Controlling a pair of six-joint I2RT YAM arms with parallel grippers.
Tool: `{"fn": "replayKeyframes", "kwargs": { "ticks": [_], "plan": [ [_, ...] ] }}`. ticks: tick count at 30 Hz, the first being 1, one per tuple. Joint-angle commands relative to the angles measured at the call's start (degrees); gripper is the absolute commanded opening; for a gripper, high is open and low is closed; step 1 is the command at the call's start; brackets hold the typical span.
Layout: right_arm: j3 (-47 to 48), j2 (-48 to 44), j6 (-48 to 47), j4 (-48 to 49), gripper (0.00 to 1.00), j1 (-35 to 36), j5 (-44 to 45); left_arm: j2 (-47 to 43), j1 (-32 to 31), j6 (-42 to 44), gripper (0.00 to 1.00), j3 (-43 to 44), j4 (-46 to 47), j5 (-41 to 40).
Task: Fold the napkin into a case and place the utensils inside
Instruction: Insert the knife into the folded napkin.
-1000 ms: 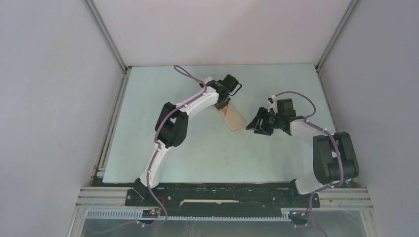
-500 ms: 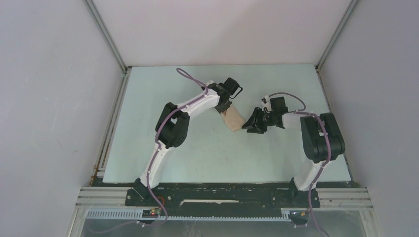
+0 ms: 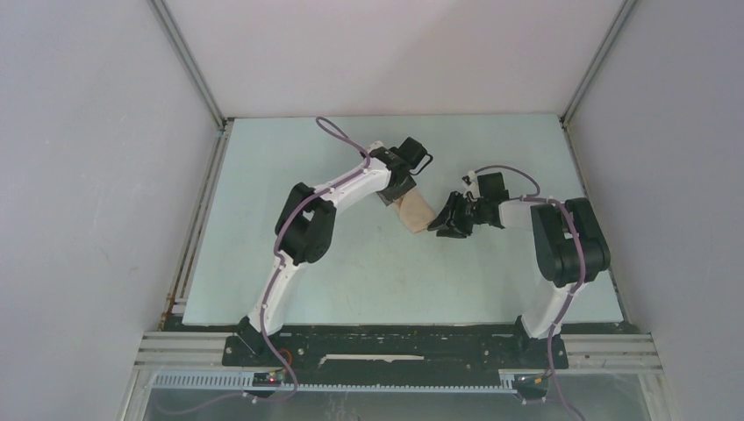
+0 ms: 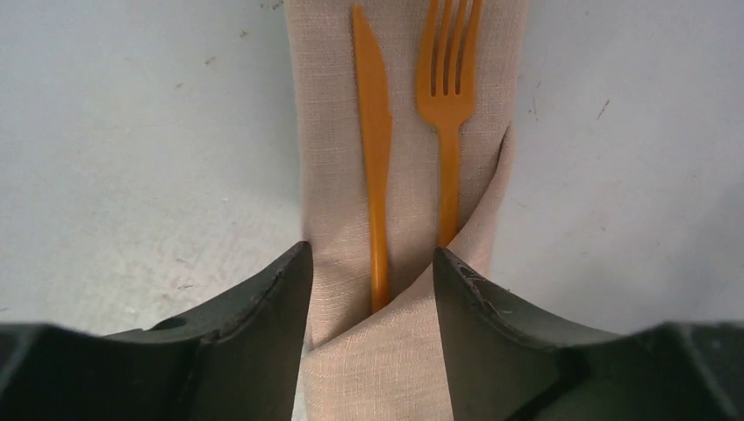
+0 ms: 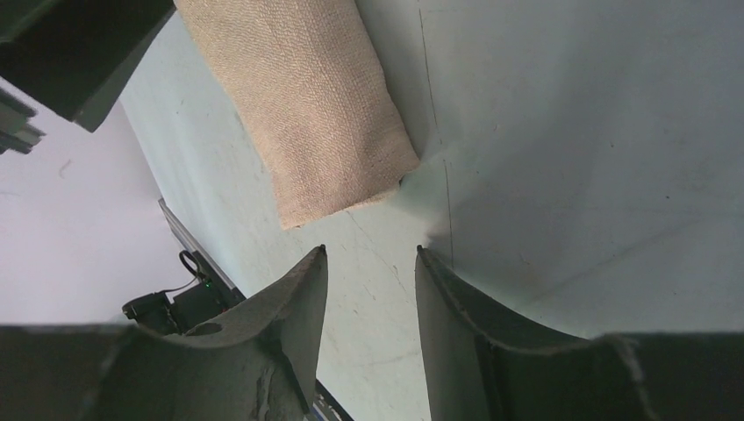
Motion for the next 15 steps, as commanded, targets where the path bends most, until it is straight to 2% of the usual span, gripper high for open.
{"fn": "replayKeyframes", "kwargs": {
  "ticks": [1, 9, 12, 15],
  "plan": [
    [1.5, -3.4, -2.0, -2.0, 0.5, 0.5, 2.6, -8.1, -0.4, 2.2, 0.61, -1.0, -2.1, -3.6],
    [-0.4, -15.9, -4.9, -12.7, 0.56, 2.2, 11.5, -24.3, -1.4, 7.4, 0.77, -12.3, -2.5, -9.5],
    [-1.7, -23.6, -6.0, -18.1, 0.6, 3.7, 14.8, -33.5, -1.6, 11.4, 0.82, -18.4, -1.6, -11.7],
    [-1.9, -33.6, -7.4, -25.3, 0.68, 6.9, 21.4, -45.9, -1.8, 17.6, 0.88, -26.0, 1.8, -12.0]
  ]
}}
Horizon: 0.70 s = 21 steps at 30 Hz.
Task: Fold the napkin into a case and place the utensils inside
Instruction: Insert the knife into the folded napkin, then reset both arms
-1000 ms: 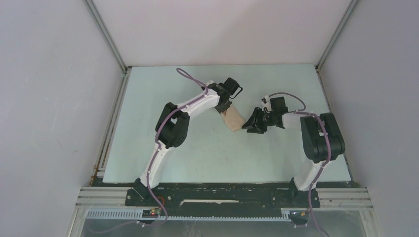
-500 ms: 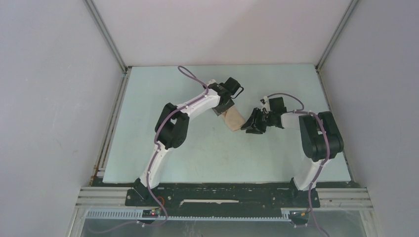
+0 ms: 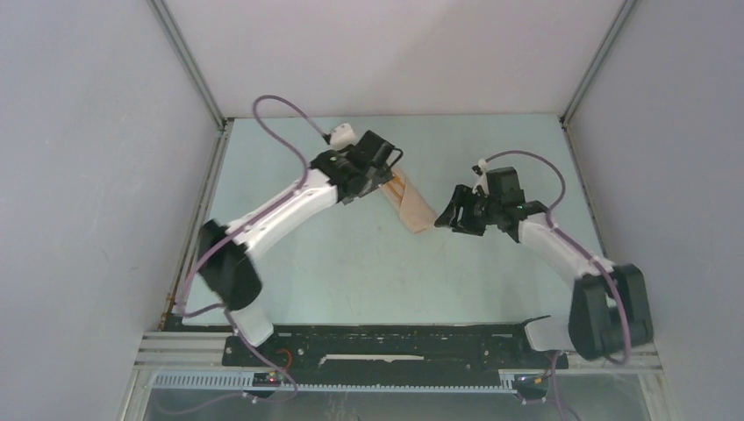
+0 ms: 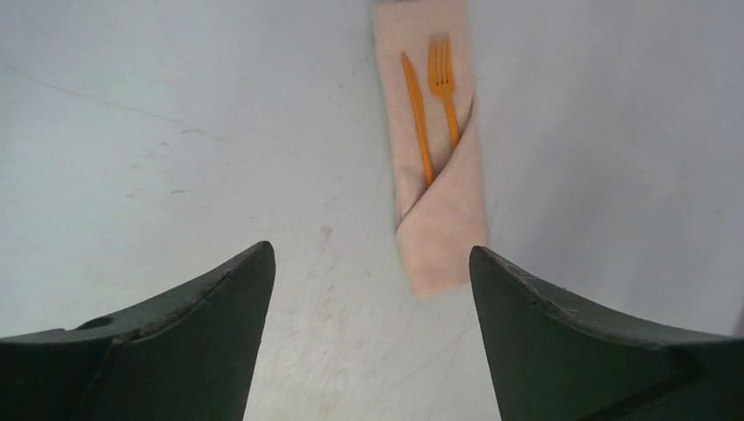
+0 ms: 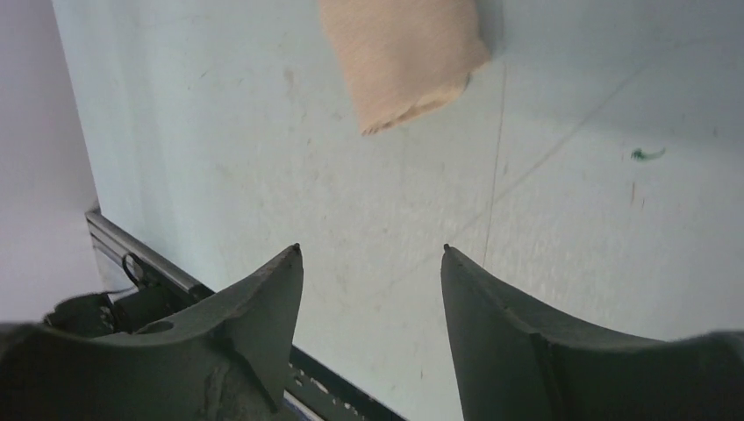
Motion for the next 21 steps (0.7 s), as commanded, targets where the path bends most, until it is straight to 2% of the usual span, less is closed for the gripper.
{"fn": "replayKeyframes", "kwargs": {
  "ticks": [1, 4, 7, 9, 10, 14, 17, 21],
  "plan": [
    [-0.4, -14.8, -3.6, -12.6, 0.7, 4.3, 9.9, -19.7, -0.1, 11.3, 0.89, -9.3, 4.5, -4.0],
    [1.5, -27.4, -3.9, -19.4, 0.75, 6.0, 11.3, -33.1, -0.2, 20.8, 0.9, -18.3, 12.0, 1.3],
    [5.6, -37.6, -5.3, -26.9, 0.81, 6.3, 12.1, -47.4, 0.0, 31.3, 0.95, -27.5, 20.2, 11.3],
    [10.1, -42.9, -6.4, -31.2, 0.98, 6.4, 13.9, -56.3, 0.0, 35.4, 1.0, -31.4, 24.1, 16.9],
    [12.7, -44.9, -6.8, -33.4, 0.99, 6.3, 15.1, -60.5, 0.0, 37.2, 1.0, -32.7, 25.3, 18.9],
    [24.5, -48.7, -9.1, -40.1, 1.0, 6.3, 19.5, -72.8, 0.0, 43.1, 1.0, -32.9, 23.8, 20.5],
    [33.2, -49.4, -10.0, -43.3, 1.0, 6.4, 21.9, -76.9, 0.0, 46.9, 1.0, -29.9, 19.4, 18.9],
    [39.9, -49.5, -10.6, -45.4, 1.0, 6.3, 24.0, -79.4, 0.0, 50.2, 1.0, -25.8, 15.1, 15.5]
  ]
}}
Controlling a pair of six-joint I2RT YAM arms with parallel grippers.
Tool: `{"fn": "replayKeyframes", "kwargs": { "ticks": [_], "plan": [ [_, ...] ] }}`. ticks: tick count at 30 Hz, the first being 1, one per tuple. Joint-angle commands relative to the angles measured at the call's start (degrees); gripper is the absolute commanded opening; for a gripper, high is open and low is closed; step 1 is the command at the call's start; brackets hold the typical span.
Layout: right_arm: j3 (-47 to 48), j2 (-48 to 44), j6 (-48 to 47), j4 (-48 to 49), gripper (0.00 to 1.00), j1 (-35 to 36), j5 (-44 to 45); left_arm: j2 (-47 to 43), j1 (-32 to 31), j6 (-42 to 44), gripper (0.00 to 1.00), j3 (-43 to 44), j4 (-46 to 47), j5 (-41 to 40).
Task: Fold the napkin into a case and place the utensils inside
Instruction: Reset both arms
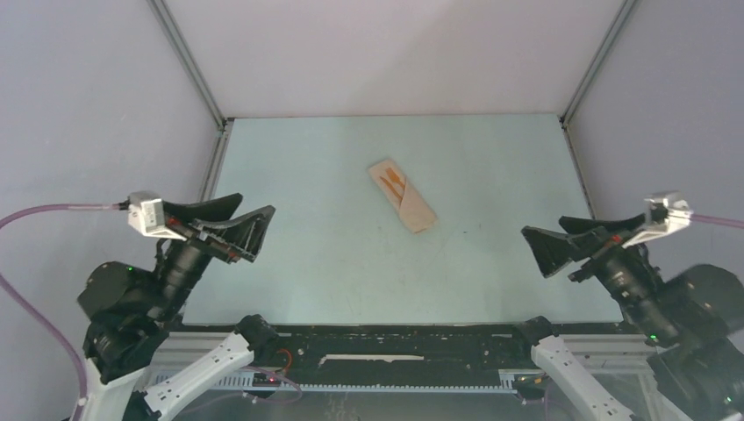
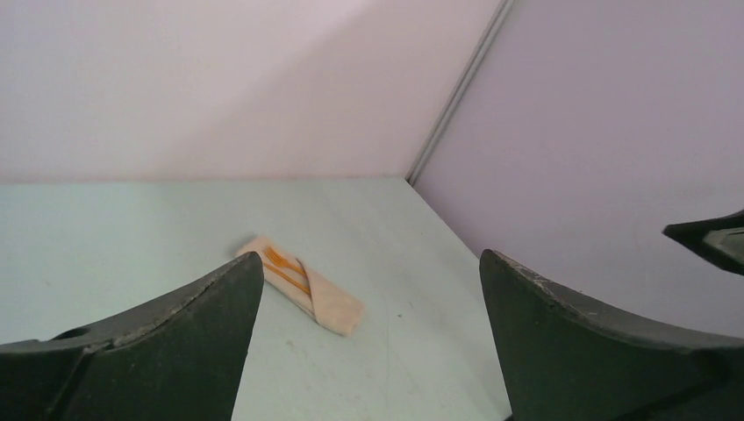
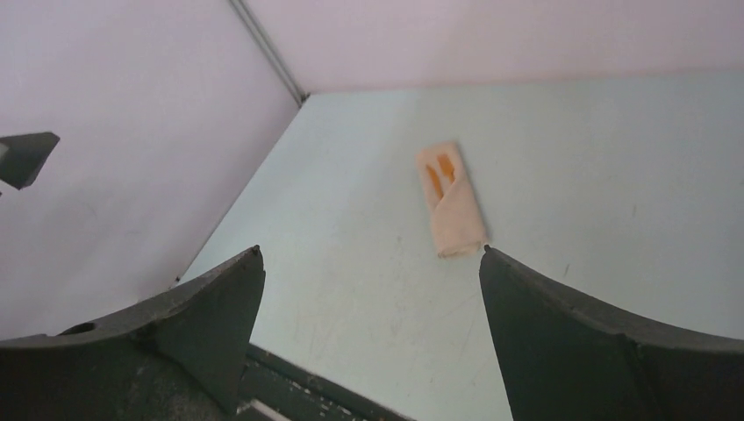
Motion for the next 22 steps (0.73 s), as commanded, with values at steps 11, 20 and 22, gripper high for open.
{"fn": "replayKeyframes", "kwargs": {
  "ticks": [11, 20, 22],
  "plan": [
    [5.8, -2.6, -1.6, -2.7, 1.0, 0.1, 6.3, -2.1, 0.1, 8.7, 1.0, 5.6, -7.7, -4.4],
    [5.1, -2.6, -2.2, -2.8, 1.0, 0.2, 6.9, -1.3, 0.1, 8.2, 1.0, 5.6, -7.7, -4.1],
    [4.8, -1.8, -1.7, -3.5, 1.0, 0.3, 9.5, -0.9, 0.1, 8.1, 1.0, 5.6, -7.5, -3.6]
  ]
}}
